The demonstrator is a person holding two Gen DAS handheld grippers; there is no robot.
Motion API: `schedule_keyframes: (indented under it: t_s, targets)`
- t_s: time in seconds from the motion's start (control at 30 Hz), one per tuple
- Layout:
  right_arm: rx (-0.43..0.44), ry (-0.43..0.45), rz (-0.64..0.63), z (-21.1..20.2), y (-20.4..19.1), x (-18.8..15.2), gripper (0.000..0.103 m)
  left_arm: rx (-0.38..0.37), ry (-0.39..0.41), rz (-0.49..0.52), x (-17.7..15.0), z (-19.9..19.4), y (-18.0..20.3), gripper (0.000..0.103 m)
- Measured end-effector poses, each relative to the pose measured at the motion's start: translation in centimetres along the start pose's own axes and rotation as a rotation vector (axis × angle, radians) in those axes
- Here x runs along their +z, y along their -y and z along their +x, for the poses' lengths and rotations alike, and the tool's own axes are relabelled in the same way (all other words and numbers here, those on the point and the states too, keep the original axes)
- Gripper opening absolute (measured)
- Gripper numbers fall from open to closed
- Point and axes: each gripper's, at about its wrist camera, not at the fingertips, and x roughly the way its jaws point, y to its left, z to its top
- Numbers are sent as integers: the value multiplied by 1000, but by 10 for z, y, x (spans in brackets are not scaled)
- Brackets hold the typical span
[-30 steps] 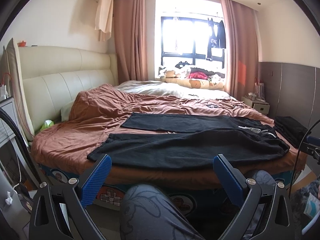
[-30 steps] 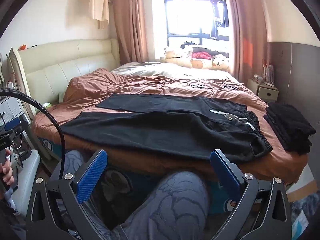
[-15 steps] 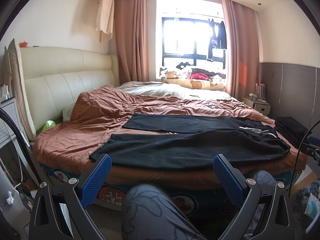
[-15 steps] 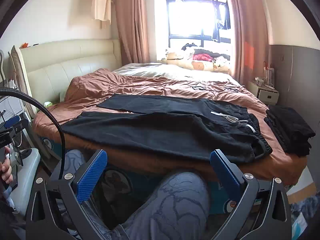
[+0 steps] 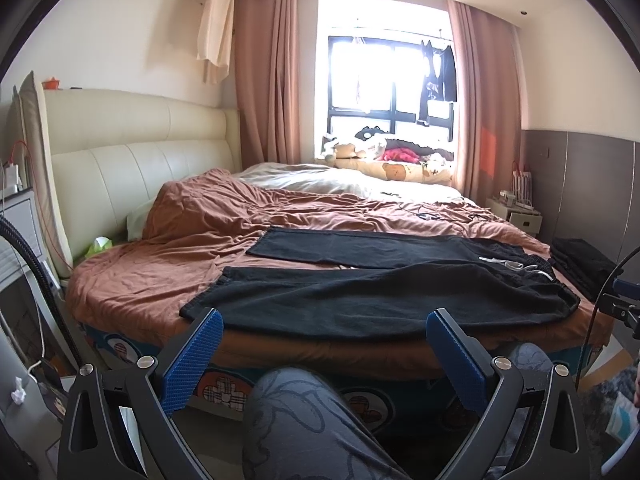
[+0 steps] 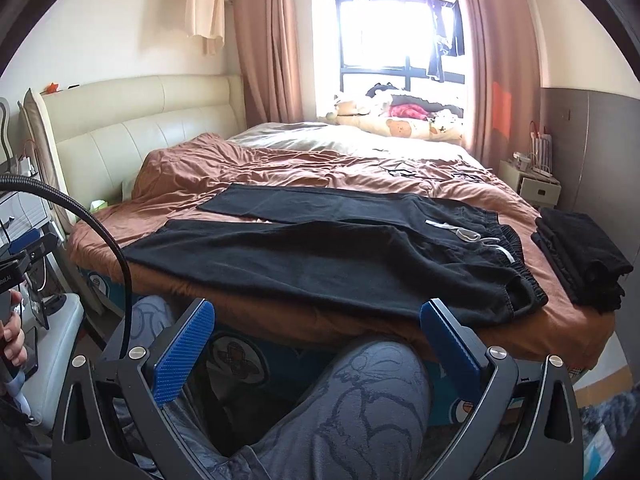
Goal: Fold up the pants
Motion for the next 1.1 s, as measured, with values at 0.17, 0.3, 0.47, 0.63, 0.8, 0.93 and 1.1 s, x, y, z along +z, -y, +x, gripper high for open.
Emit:
schedule_keyframes:
  t_s: [0.17, 0.3, 0.47, 0.63, 0.8, 0.93, 1.1]
  targets:
    - [-7, 5, -1, -2, -2, 0, 103, -1, 0, 4, -1, -1, 0, 103]
    - [-12, 9, -5, -2, -3, 0, 103, -3, 2, 8, -1, -2, 0, 103]
    - [-10, 9, -3, -2, -4, -1, 103, 0, 5, 13, -1, -2, 0, 103]
    - [-11, 6, -9, -3, -4, 0, 103, 4, 4, 5, -2, -3, -5, 103]
    - [-18, 4, -10, -5, -4, 3, 103, 7, 3, -9, -4, -4, -11, 103]
    - [-31, 2, -12, -6, -3, 6, 103, 6, -3, -27, -4, -2, -15, 103]
    - [-44, -12, -1, 3, -1, 7, 103, 15, -12, -35, -2, 6, -19, 103]
